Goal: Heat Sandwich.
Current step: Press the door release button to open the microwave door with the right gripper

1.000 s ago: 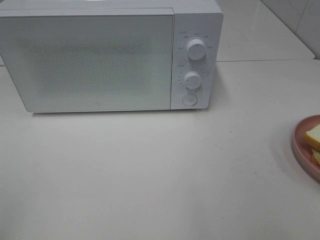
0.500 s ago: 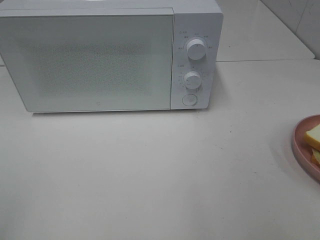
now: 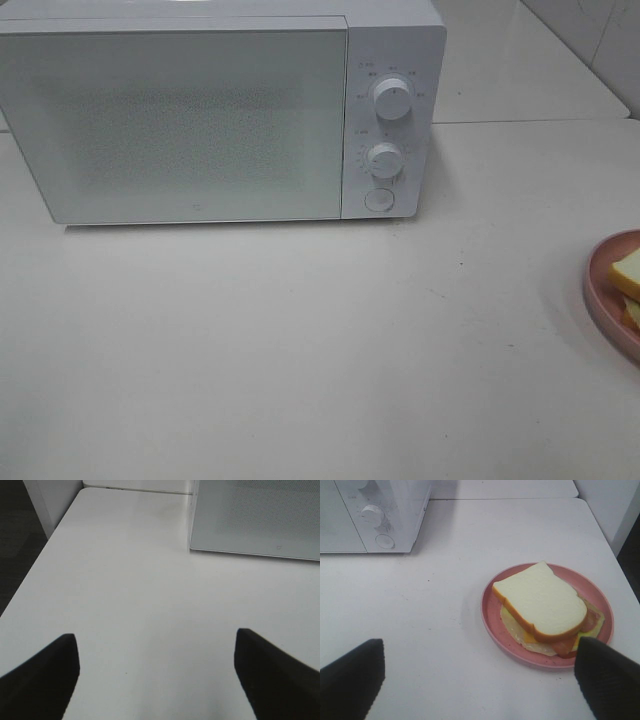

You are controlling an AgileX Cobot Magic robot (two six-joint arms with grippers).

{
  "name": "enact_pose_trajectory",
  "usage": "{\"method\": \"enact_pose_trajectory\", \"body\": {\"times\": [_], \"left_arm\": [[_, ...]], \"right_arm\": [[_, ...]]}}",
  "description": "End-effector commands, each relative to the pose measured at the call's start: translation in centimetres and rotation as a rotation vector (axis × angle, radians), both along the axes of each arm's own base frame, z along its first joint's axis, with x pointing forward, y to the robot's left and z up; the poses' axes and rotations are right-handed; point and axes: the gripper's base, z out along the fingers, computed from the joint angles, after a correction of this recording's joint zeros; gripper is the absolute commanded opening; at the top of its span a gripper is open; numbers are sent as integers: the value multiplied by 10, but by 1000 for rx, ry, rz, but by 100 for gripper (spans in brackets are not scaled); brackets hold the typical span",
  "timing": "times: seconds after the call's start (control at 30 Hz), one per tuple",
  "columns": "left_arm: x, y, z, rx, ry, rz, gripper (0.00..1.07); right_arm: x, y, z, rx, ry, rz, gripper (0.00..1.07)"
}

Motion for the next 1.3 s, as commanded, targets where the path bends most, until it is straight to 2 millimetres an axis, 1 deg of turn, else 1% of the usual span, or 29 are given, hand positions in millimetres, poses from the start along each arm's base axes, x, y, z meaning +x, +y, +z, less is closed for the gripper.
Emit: {"method": "enact_pose_trajectory", "body": {"times": [0.03, 0.4, 0.53, 0.63, 0.73, 0.77, 0.83, 0.93, 0.97, 1.0, 1.1, 1.13, 1.23, 1.27, 1.3], "left_arm": [[-2, 0, 0, -1, -26, -3, 80], [-2, 0, 0, -1, -26, -3, 80], [-2, 0, 0, -1, -26, -3, 80], [-2, 0, 0, -1, -26, -3, 80], [-2, 0, 0, -1, -26, -3, 80], [-2, 0, 0, -1, -26, -3, 80], [-2, 0, 0, -1, -26, -3, 80], [-2, 0, 0, -1, -26, -3, 80], [-2, 0, 0, -1, -26, -3, 80], [-2, 0, 0, -1, -26, -3, 80], [-2, 0, 0, -1, -26, -3, 80], [-2, 0, 0, -1, -26, -3, 80], [-2, 0, 0, -1, -26, -3, 80], [-2, 0, 0, -1, -26, -3, 80], [-2, 0, 0, -1, -26, -3, 80]], "right_arm": [[-4, -1, 3, 1, -47, -8, 98], [-4, -1, 3, 1, -49, -8, 97], [-3, -1, 9, 3, -82, -6, 97], [1, -1, 13, -3, -96, -7, 97], [10, 1, 18, -11, -98, -1, 96], [18, 2, 21, -14, -107, 5, 96], [21, 3, 22, -21, -111, 10, 96], [38, 6, 28, -53, -143, 35, 95], [38, 6, 28, -53, -143, 35, 95], [42, 6, 29, -59, -144, 40, 95], [58, 10, 33, -61, -153, 51, 93], [58, 10, 33, -61, -153, 51, 93], [73, 12, 35, -61, -150, 59, 89], [73, 12, 35, -61, -150, 59, 89], [77, 13, 35, -59, -148, 61, 87]]}}
